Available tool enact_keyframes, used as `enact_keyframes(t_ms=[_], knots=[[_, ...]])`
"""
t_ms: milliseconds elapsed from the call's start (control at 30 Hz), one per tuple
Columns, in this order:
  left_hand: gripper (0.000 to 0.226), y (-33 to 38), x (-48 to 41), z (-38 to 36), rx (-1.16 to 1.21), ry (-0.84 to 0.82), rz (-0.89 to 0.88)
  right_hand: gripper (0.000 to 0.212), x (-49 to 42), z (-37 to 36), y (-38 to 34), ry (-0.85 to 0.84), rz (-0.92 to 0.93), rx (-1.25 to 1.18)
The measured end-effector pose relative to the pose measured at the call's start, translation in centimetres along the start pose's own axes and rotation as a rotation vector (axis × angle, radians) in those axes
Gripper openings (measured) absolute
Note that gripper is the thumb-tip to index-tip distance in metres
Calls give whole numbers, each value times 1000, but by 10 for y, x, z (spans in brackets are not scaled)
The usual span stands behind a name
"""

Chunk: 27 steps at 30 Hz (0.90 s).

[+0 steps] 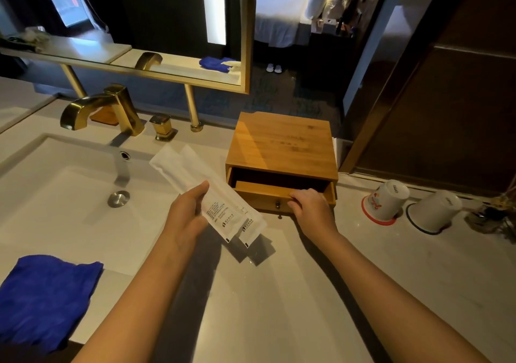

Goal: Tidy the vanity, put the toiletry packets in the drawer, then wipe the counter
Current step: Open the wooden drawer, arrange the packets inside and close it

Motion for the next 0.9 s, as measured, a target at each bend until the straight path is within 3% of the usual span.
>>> enact_keyframes(t_ms=[333,467,733,900], knots=[[34,10,-11,15,67,49,32,15,18,-5,-10,49,53,-28],[15,29,-14,21,150,69,-29,15,31,-6,-12,54,53,-25],[4,44,-3,25,202,70,-85,15,60,-3,-30,71,102,-4],[15,49,17,25,118,88,-197,13,75,-2,-34,72,106,-7]])
Point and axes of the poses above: each hand's wrist, its own x-axis away from the middle knuckle, its own z-axis out of the back of the hand, y = z × x, the point moved 10 cm from there along -x, towards the middle knuckle, and after that the axes turned 11 degrees about z, right-handed, at the moved point
